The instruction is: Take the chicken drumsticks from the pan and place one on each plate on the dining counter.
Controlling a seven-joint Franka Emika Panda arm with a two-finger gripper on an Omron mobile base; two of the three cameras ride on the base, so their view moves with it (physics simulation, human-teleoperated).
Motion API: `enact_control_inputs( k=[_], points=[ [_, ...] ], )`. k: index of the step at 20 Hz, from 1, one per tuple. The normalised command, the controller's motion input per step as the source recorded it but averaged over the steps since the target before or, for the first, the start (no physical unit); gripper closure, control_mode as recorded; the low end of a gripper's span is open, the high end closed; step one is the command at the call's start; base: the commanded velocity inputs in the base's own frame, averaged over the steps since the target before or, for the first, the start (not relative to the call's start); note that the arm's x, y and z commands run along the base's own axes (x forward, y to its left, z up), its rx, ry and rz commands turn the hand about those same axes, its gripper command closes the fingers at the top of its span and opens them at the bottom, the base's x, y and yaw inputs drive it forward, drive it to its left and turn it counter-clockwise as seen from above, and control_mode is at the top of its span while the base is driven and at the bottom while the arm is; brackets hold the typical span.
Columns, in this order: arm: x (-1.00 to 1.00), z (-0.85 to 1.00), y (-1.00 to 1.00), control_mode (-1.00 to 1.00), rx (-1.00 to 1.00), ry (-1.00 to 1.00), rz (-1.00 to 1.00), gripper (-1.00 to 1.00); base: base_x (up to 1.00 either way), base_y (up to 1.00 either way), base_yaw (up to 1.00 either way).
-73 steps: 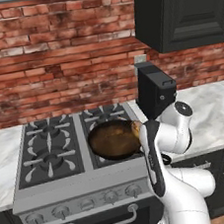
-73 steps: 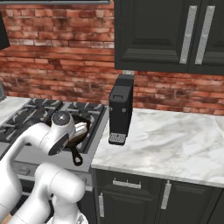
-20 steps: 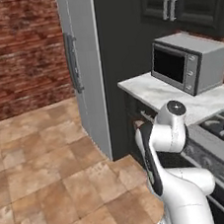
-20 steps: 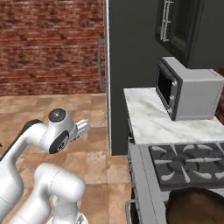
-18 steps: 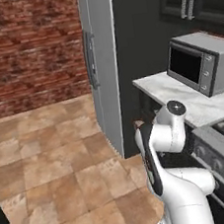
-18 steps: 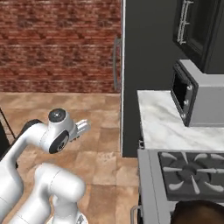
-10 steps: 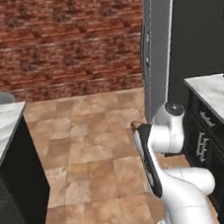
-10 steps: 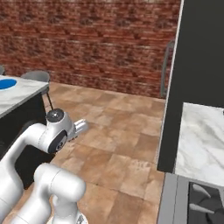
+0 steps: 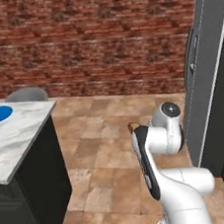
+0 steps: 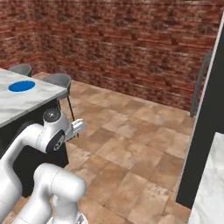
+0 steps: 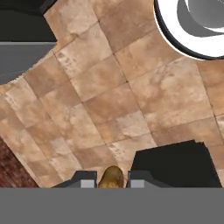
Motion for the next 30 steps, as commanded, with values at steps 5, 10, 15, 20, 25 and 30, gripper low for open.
enact_control_inputs(
  k=[5, 10, 15, 20, 25, 30],
  points=[
    [0.0, 0.0, 0.0, 1.0, 0.0, 0.0, 0.0, 1.0, 0.93, -0.01, 0.41],
    [0.0, 0.0, 0.0, 1.0, 0.0, 0.0, 0.0, 1.0, 0.91, -0.02, 0.41],
    [0.0, 0.0, 0.0, 1.0, 0.0, 0.0, 0.0, 1.0, 0.76, -0.03, 0.45],
    [0.0, 0.0, 0.0, 1.0, 0.0, 0.0, 0.0, 1.0, 0.77, 0.0, 0.45],
    [0.0, 0.0, 0.0, 1.0, 0.0, 0.0, 0.0, 1.0, 0.75, -0.01, 0.45],
    [0.0, 0.0, 0.0, 1.0, 0.0, 0.0, 0.0, 1.0, 0.53, -0.12, 0.46]
  ],
)
